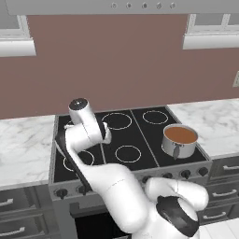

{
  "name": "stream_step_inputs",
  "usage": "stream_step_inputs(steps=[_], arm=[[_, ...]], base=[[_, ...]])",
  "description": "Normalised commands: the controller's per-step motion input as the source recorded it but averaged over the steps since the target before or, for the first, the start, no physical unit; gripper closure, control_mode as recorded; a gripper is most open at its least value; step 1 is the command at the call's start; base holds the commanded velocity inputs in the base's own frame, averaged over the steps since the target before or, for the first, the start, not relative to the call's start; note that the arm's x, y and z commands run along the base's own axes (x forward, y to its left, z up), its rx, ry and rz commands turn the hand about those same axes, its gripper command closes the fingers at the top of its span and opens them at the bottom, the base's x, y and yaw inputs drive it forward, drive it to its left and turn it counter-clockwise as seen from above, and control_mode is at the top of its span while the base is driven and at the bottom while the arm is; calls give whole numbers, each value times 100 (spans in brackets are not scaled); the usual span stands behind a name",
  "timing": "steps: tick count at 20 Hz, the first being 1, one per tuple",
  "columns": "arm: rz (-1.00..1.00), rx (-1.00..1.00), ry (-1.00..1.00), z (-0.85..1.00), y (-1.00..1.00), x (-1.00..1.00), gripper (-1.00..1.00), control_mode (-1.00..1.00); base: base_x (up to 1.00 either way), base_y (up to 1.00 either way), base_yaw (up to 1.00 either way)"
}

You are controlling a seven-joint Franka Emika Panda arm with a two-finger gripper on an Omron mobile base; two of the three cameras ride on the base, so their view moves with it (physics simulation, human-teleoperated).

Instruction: Pick up the sugar cube(s) and place them in the saucepan with hot chocolate.

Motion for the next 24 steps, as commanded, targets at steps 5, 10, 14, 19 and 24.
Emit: stream_step_inputs(steps=[5, 10, 14, 19, 24], arm=[[-26, 19, 0, 55, -100, 0, 100, -100], [-15, 11, 0, 32, -100, 0, 100, -100], [0, 1, 0, 15, -100, 0, 100, -100], [0, 0, 0, 7, -100, -4, 100, -100], [0, 0, 0, 0, -100, -13, 100, -100]], base=[[0, 0, 0], [0, 0, 0], [0, 0, 0], [0, 0, 0], [0, 0, 0]])
